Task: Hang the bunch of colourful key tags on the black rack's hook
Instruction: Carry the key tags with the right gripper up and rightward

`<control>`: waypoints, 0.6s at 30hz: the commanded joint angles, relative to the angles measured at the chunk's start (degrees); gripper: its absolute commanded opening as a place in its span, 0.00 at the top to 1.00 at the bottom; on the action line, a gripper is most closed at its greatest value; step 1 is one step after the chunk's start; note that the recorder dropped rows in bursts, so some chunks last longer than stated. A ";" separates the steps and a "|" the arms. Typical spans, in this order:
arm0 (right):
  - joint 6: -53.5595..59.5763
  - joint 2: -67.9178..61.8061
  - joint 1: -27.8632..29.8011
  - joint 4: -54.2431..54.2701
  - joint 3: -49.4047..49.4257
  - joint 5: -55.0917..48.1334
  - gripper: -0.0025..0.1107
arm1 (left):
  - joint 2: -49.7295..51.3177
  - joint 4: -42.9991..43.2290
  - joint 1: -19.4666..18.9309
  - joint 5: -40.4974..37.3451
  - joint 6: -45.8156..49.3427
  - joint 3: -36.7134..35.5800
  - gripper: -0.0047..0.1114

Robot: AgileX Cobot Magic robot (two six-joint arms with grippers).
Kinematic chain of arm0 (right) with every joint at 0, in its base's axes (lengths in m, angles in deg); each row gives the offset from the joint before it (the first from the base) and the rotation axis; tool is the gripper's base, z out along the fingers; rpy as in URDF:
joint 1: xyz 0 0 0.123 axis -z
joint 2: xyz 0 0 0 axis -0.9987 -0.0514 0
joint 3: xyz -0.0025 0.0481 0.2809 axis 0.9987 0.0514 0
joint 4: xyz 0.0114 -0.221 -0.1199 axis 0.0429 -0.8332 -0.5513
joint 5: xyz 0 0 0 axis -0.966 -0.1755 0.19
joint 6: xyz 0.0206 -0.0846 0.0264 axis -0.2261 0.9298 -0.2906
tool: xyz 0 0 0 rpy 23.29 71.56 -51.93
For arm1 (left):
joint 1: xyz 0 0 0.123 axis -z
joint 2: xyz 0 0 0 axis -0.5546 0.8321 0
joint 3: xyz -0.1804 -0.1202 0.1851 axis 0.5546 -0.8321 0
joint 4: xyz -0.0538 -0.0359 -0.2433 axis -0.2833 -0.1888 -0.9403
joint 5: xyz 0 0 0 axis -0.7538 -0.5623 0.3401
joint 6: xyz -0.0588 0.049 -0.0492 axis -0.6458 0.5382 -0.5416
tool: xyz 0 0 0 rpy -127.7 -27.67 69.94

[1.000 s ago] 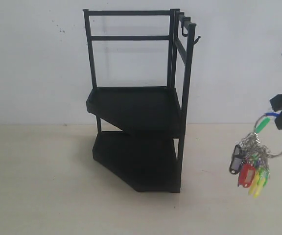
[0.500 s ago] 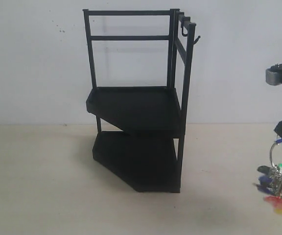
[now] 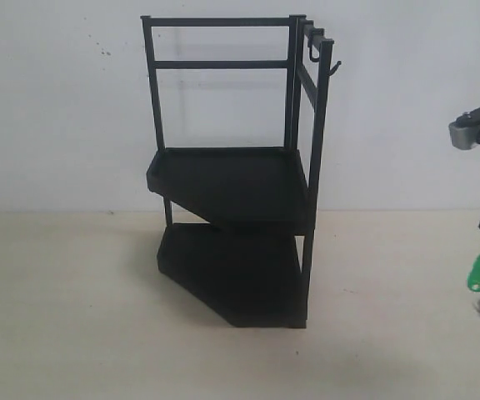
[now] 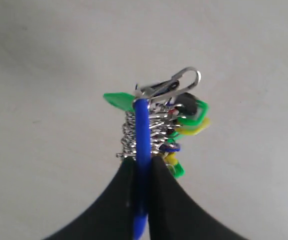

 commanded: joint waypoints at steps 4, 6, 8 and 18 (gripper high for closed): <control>2.55 0.15 -2.53 -2.37 -1.10 0.13 0.98 | 0.20 -0.03 0.07 0.24 0.18 0.14 0.92; 4.14 0.33 -2.53 1.74 -1.43 0.13 0.98 | 0.20 -0.03 0.07 0.24 0.18 0.14 0.92; -7.23 0.33 -2.53 -4.49 -2.18 2.47 0.98 | 0.20 -0.03 0.07 0.24 0.18 0.14 0.92; -12.64 0.32 -2.58 -9.72 -2.18 5.67 0.98 | 0.20 -0.03 0.07 0.24 0.18 0.14 0.92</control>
